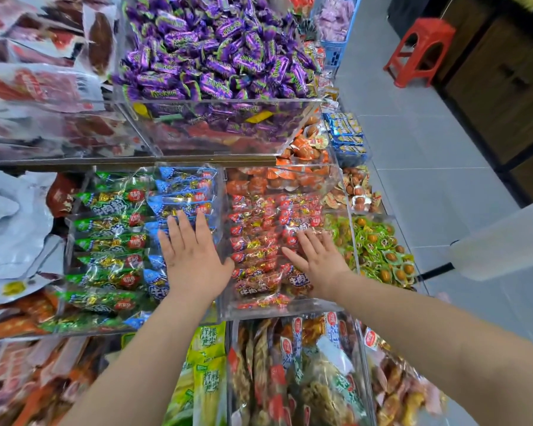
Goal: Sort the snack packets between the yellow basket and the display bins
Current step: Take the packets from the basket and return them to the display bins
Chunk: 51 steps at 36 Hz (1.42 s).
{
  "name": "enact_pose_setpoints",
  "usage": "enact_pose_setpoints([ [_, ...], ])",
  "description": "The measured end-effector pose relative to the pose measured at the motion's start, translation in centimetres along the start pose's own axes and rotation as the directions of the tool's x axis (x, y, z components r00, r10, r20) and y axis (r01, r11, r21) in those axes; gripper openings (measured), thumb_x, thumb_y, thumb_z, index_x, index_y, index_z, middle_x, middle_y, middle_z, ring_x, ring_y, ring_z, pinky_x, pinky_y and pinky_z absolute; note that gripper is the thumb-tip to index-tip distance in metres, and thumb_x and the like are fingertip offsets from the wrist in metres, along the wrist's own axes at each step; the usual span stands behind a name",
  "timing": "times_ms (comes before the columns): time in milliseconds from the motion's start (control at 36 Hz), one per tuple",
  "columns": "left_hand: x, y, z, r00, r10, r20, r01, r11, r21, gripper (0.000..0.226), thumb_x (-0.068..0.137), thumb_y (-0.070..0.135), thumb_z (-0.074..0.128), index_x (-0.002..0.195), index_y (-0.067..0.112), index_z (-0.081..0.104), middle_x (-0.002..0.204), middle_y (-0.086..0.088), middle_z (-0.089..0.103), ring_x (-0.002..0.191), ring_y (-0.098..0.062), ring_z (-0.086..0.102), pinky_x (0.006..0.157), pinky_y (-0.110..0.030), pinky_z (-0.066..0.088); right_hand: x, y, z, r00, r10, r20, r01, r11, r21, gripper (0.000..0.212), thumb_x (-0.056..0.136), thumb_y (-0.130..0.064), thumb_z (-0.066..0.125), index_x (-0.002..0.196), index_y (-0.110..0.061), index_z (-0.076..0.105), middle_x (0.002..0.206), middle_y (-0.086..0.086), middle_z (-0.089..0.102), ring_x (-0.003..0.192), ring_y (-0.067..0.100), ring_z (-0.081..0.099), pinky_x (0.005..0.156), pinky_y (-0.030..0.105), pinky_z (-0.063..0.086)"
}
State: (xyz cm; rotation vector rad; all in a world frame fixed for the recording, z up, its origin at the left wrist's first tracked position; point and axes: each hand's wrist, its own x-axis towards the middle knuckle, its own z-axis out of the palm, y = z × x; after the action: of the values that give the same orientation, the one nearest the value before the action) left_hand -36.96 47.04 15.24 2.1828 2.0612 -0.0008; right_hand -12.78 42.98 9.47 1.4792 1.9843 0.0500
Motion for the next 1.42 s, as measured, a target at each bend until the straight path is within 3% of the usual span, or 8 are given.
enact_pose_setpoints([
  [222, 0.0, -0.2, 0.6, 1.000, 0.002, -0.017, -0.003, 1.000, -0.018, 0.101, 0.082, 0.055, 0.056, 0.153, 0.013, -0.002, 0.159, -0.020, -0.004, 0.147, -0.035, -0.011, 0.114, -0.050, -0.014, 1.2, -0.2, 0.0, 0.990, 0.131, -0.057, -0.124, 0.985, 0.121, 0.119, 0.088, -0.045, 0.053, 0.110, -0.021, -0.061, 0.154, 0.023, -0.018, 0.142, 0.044, -0.009, 0.106, 0.057, 0.022],
  [472, 0.2, 0.1, 0.8, 1.000, -0.010, -0.008, 0.010, 1.000, 0.019, 0.098, 0.083, 0.055, 0.053, 0.153, 0.013, -0.002, 0.159, -0.019, -0.008, 0.146, -0.035, -0.013, 0.114, -0.049, -0.015, 1.0, 0.0, -0.2, 0.994, 0.075, 0.086, -0.089, 0.980, 0.176, 0.125, 0.075, -0.074, 0.050, 0.110, -0.024, -0.059, 0.148, 0.022, -0.033, 0.135, 0.046, -0.027, 0.110, 0.064, 0.000],
  [750, 0.4, -0.5, -1.5, 0.994, 0.020, 0.105, -0.012, 0.997, -0.081, 0.093, 0.084, 0.064, 0.050, 0.153, 0.017, 0.011, 0.160, -0.017, 0.000, 0.148, -0.033, -0.006, 0.117, -0.050, -0.005, -2.9, 1.2, -3.8, 0.987, 0.150, -0.064, -0.082, 0.797, 0.599, 0.079, 0.085, -0.039, 0.057, 0.149, -0.023, 0.014, 0.157, 0.013, 0.006, 0.144, 0.033, 0.000, 0.116, 0.045, 0.003],
  [889, -2.6, -0.1, -4.6, 0.999, 0.029, -0.029, -0.041, 0.737, -0.675, 0.035, 0.090, 0.031, 0.060, 0.123, 0.021, 0.059, 0.118, 0.001, 0.062, 0.108, -0.013, 0.055, 0.094, -0.035, 0.041, -7.8, 0.7, -4.3, 0.916, 0.378, -0.135, -0.028, 0.397, 0.917, 0.032, 0.090, -0.022, 0.056, 0.121, -0.017, 0.059, 0.124, 0.003, 0.053, 0.110, 0.017, 0.052, 0.102, 0.034, 0.042],
  [1056, -8.9, 3.3, -5.0, 0.962, 0.259, 0.084, -0.016, 0.363, -0.932, 0.022, 0.092, 0.012, 0.057, 0.082, 0.031, 0.064, 0.072, 0.006, 0.070, 0.057, 0.001, 0.060, 0.048, -0.010, 0.043, -14.5, -2.5, -1.0, 0.767, 0.632, 0.110, 0.024, -0.200, 0.979, 0.016, 0.088, -0.010, 0.060, 0.092, -0.023, 0.067, 0.086, -0.014, 0.064, 0.075, 0.000, 0.058, 0.064, 0.007, 0.045],
  [1194, -13.1, 6.6, -0.5, 0.782, 0.470, 0.409, 0.150, 0.496, -0.855, 0.015, 0.096, 0.019, 0.054, 0.087, 0.025, 0.064, 0.073, 0.006, 0.070, 0.058, -0.005, 0.063, 0.052, -0.019, 0.046, -20.7, -7.2, 5.3, 0.611, 0.637, 0.470, -0.051, -0.561, 0.826, 0.015, 0.088, -0.002, 0.056, 0.097, -0.008, 0.066, 0.087, 0.004, 0.061, 0.081, 0.017, 0.057, 0.077, 0.028, 0.047],
  [1306, -17.0, 8.5, 5.3, 0.597, 0.466, 0.653, 0.235, 0.677, -0.698, 0.014, 0.096, 0.017, 0.054, 0.084, 0.015, 0.060, 0.073, -0.004, 0.065, 0.057, -0.013, 0.059, 0.052, -0.023, 0.041, -27.5, -13.1, 11.0, 0.430, 0.525, 0.734, -0.142, -0.764, 0.629, 0.017, 0.090, 0.000, 0.049, 0.094, -0.006, 0.065, 0.072, 0.008, 0.056, 0.051, 0.007, 0.050, 0.044, 0.014, 0.038],
  [1417, -21.3, 9.0, 10.4, 0.467, 0.392, 0.793, 0.299, 0.774, -0.558, 0.020, 0.099, 0.015, 0.048, 0.079, 0.016, 0.052, 0.069, -0.007, 0.056, 0.036, -0.008, 0.050, 0.037, -0.014, 0.035, -34.8, -20.7, 16.0, 0.276, 0.315, 0.908, -0.162, -0.916, 0.367, 0.029, 0.092, -0.003, 0.047, 0.065, -0.012, 0.053, 0.051, 0.004, 0.047, 0.038, 0.009, 0.041, 0.043, 0.020, 0.028],
])
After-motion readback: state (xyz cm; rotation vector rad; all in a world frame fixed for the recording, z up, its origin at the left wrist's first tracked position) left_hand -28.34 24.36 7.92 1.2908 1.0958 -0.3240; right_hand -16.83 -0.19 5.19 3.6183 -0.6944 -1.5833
